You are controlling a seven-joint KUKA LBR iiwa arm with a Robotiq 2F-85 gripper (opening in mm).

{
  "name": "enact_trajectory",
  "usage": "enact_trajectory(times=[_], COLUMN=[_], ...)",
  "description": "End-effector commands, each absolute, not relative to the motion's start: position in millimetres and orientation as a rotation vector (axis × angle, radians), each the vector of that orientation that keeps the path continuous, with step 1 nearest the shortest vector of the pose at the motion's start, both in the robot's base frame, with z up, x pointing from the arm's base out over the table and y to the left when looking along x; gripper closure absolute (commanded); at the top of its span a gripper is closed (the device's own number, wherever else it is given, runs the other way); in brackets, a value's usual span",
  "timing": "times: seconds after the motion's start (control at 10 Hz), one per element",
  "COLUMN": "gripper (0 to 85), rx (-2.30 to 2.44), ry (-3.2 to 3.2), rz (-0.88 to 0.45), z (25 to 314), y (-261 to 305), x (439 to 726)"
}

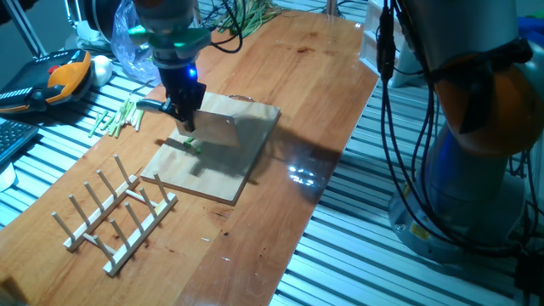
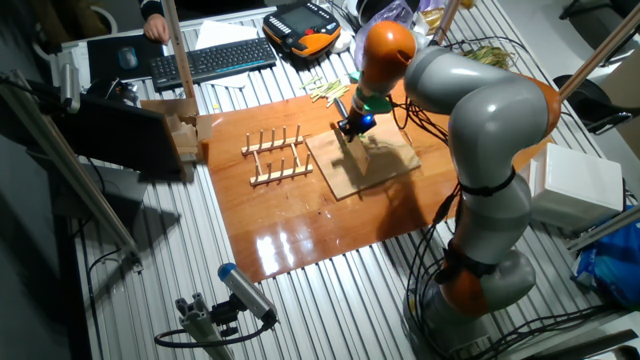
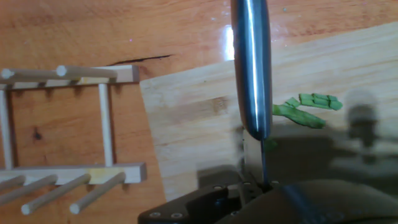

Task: Chop the green garlic

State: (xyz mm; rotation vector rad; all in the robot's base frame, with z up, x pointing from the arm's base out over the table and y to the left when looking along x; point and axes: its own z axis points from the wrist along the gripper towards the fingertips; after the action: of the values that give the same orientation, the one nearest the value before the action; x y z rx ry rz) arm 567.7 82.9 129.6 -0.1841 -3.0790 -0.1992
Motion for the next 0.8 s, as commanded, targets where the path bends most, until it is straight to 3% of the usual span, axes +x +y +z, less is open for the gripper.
enact_trajectory(times=[0.0,0.2,0.7], gripper=[85.0,85.0,85.0], rx=[-0.198,-0.23,-0.375], ry=[-3.071,-3.025,-3.076], rz=[-0.25,-0.331,-0.426], z=[129.5,129.5,154.9], y=[83.4,83.4,173.8], x=[567.5,567.5,583.8])
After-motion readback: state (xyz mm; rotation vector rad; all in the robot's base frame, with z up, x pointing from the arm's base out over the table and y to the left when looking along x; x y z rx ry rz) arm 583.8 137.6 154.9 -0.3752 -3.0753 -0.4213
